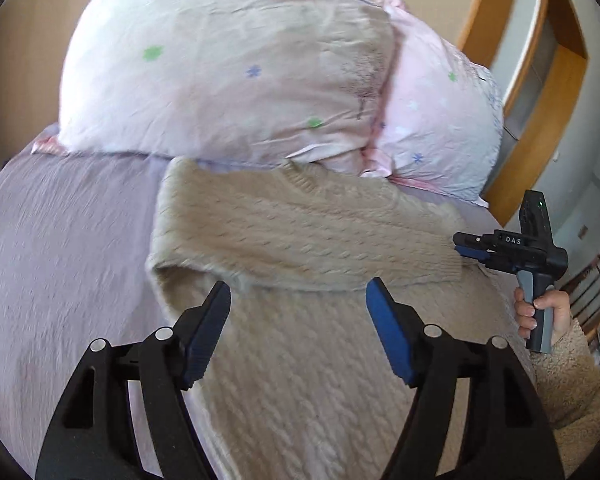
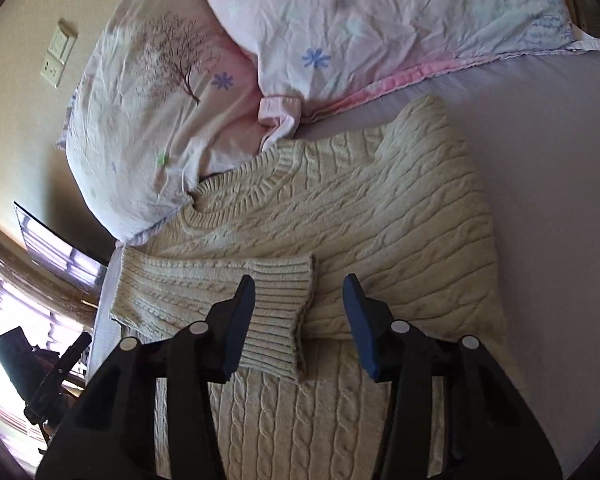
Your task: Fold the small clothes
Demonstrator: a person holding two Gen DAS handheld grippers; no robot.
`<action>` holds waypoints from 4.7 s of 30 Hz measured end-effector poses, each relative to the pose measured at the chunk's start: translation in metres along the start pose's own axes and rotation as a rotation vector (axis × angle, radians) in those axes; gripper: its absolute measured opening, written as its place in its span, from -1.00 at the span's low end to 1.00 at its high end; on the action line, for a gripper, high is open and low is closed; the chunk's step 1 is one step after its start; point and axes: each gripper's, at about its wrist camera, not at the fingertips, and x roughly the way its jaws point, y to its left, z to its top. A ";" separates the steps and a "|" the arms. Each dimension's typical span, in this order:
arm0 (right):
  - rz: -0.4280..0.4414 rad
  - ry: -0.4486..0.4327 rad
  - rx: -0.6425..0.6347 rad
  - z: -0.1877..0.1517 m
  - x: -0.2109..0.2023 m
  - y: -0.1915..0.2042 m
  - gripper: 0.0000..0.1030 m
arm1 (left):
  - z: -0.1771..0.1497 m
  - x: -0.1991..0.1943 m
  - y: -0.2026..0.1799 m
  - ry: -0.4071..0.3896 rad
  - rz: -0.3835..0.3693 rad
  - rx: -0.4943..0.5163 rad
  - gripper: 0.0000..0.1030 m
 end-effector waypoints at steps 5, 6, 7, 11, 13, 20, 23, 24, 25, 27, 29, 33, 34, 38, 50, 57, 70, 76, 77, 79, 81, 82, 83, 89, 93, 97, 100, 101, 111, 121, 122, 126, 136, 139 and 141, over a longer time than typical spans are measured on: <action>-0.036 -0.066 -0.095 -0.003 -0.007 0.023 -0.88 | -0.031 -0.004 0.032 0.073 0.028 -0.121 0.40; -0.028 -0.116 -0.079 0.004 -0.020 0.022 -0.88 | -0.035 -0.003 0.034 0.081 0.028 -0.128 0.40; -0.038 -0.173 -0.047 0.013 -0.034 0.017 -0.89 | -0.039 -0.003 0.035 0.089 0.023 -0.131 0.40; -0.223 -0.287 0.043 0.041 -0.071 -0.020 -0.84 | -0.049 0.003 0.032 0.120 -0.017 -0.140 0.40; -0.241 -0.250 0.128 0.037 -0.078 -0.041 -0.47 | -0.054 0.005 0.030 0.132 -0.030 -0.141 0.40; -0.086 -0.096 0.192 -0.057 -0.111 -0.076 0.12 | -0.083 -0.020 0.032 0.095 -0.142 -0.204 0.32; 0.009 -0.032 0.253 -0.107 -0.120 -0.088 -0.30 | -0.101 -0.031 0.034 0.095 -0.245 -0.273 0.05; 0.060 -0.029 0.253 -0.122 -0.125 -0.088 -0.37 | -0.108 -0.036 0.033 0.092 -0.261 -0.280 -0.03; 0.108 -0.019 0.250 -0.138 -0.129 -0.086 -0.37 | -0.114 -0.041 0.031 0.090 -0.266 -0.278 -0.14; 0.194 0.006 0.227 -0.166 -0.135 -0.079 -0.40 | -0.128 -0.054 0.026 0.080 -0.279 -0.268 -0.20; 0.225 0.027 0.186 -0.188 -0.141 -0.070 -0.44 | -0.142 -0.062 0.023 0.089 -0.310 -0.289 -0.22; 0.267 0.054 0.131 -0.210 -0.145 -0.059 -0.70 | -0.160 -0.073 0.019 0.072 -0.331 -0.315 -0.35; 0.261 0.059 0.114 -0.211 -0.145 -0.055 -0.83 | -0.161 -0.074 0.017 0.076 -0.323 -0.311 -0.44; 0.298 -0.012 0.056 -0.185 -0.155 -0.034 -0.85 | -0.154 -0.071 0.008 0.104 -0.316 -0.279 -0.86; 0.271 -0.351 0.195 0.045 -0.073 -0.040 -0.86 | 0.067 0.032 0.054 -0.149 -0.283 -0.399 -0.87; 0.058 -0.291 0.384 0.076 0.000 -0.074 -0.47 | 0.092 0.137 0.084 -0.008 -0.163 -0.551 -0.86; -0.062 -0.519 0.244 0.061 -0.049 -0.055 0.96 | 0.063 0.080 0.098 0.054 -0.126 -0.481 0.31; -0.030 -0.490 0.199 0.058 -0.047 -0.044 0.96 | 0.034 0.100 0.097 0.129 -0.227 -0.556 -0.10; -0.024 -0.490 0.197 0.058 -0.046 -0.043 0.96 | 0.032 0.102 0.092 0.130 -0.238 -0.560 -0.11; 0.001 -0.484 0.208 0.057 -0.048 -0.046 0.96 | 0.029 0.105 0.084 0.121 -0.256 -0.584 -0.16; 0.033 -0.474 0.231 0.058 -0.048 -0.049 0.96 | 0.025 0.111 0.085 0.111 -0.301 -0.680 -0.52; 0.049 -0.471 0.240 0.059 -0.049 -0.050 0.96 | 0.024 0.113 0.086 0.100 -0.336 -0.731 -0.54; 0.061 -0.471 0.248 0.059 -0.051 -0.052 0.96 | 0.027 0.112 0.083 0.082 -0.354 -0.745 -0.57; 0.082 -0.530 0.259 0.058 -0.076 -0.057 0.96 | 0.087 0.110 -0.015 0.018 -0.580 -0.567 -0.65; 0.021 -0.559 0.241 0.058 -0.091 -0.064 0.96 | 0.104 0.158 -0.124 0.121 -0.730 -0.394 -0.66; 0.035 -0.482 0.262 0.065 -0.087 -0.086 0.96 | 0.087 0.234 -0.217 0.381 -0.830 -0.279 -0.65; 0.059 -0.422 0.238 0.068 -0.086 -0.095 0.96 | 0.085 0.231 -0.221 0.376 -0.925 -0.330 -0.56; 0.073 -0.408 0.219 0.067 -0.088 -0.094 0.96 | 0.089 0.220 -0.215 0.330 -0.925 -0.314 -0.10; 0.008 -0.071 0.005 0.051 -0.032 -0.053 0.11 | 0.083 0.169 -0.115 0.158 -0.416 -0.244 0.58; -0.066 -0.097 -0.093 0.042 -0.021 -0.037 -0.66 | 0.071 0.192 -0.108 0.204 -0.343 -0.218 0.62; -0.074 -0.140 -0.092 0.043 -0.028 -0.036 -0.67 | 0.071 0.192 -0.108 0.203 -0.340 -0.217 0.63; -0.066 -0.197 0.102 0.049 -0.037 -0.079 -0.66 | 0.073 0.198 -0.108 0.206 -0.332 -0.222 0.66; 0.000 -0.029 0.223 0.050 -0.013 -0.110 0.55 | 0.061 0.231 -0.123 0.277 -0.358 -0.263 0.55; 0.082 -0.022 0.226 0.047 -0.009 -0.103 -0.22 | 0.060 0.231 -0.119 0.259 -0.378 -0.277 0.10; 0.113 -0.046 0.205 0.046 -0.012 -0.097 -0.33 | 0.063 0.222 -0.116 0.245 -0.392 -0.255 -0.15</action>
